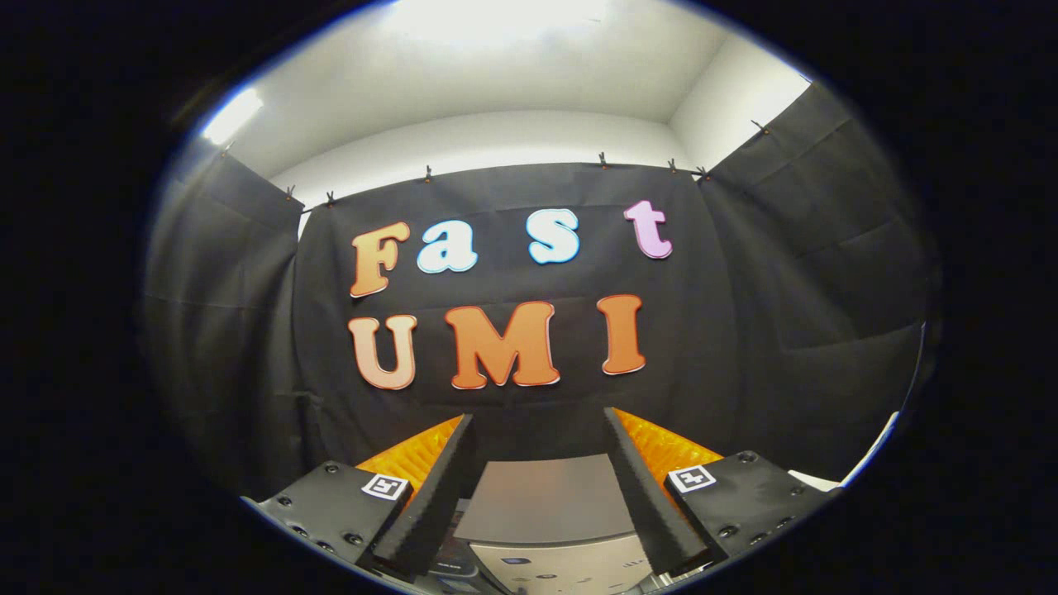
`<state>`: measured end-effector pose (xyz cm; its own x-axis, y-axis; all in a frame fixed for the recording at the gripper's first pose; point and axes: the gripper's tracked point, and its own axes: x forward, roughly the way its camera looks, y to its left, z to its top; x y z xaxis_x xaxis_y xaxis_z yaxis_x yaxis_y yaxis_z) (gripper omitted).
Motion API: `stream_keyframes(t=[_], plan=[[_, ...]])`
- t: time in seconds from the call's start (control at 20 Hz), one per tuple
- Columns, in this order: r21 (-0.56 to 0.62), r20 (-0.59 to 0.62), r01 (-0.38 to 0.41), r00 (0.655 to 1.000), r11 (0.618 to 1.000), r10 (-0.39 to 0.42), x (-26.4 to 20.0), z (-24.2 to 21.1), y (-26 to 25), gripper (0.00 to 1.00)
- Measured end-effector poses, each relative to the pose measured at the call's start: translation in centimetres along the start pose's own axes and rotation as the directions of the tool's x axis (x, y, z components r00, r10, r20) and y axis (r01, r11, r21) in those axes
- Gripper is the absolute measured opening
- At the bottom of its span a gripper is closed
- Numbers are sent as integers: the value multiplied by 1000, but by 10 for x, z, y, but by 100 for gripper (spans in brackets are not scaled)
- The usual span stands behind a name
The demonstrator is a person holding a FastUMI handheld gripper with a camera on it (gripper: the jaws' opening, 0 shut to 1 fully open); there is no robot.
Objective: Put the clothes into the washing machine and then close the washing machine lid.
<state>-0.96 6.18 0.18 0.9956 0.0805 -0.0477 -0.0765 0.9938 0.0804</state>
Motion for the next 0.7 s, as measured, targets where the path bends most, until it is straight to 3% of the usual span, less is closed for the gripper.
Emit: stream_keyframes(t=[0.25,0.7], plan=[[-36,-3,82,997,996,-82,-20,2,-38,99],[-50,22,84,996,995,-83,-36,13,-46,99]])
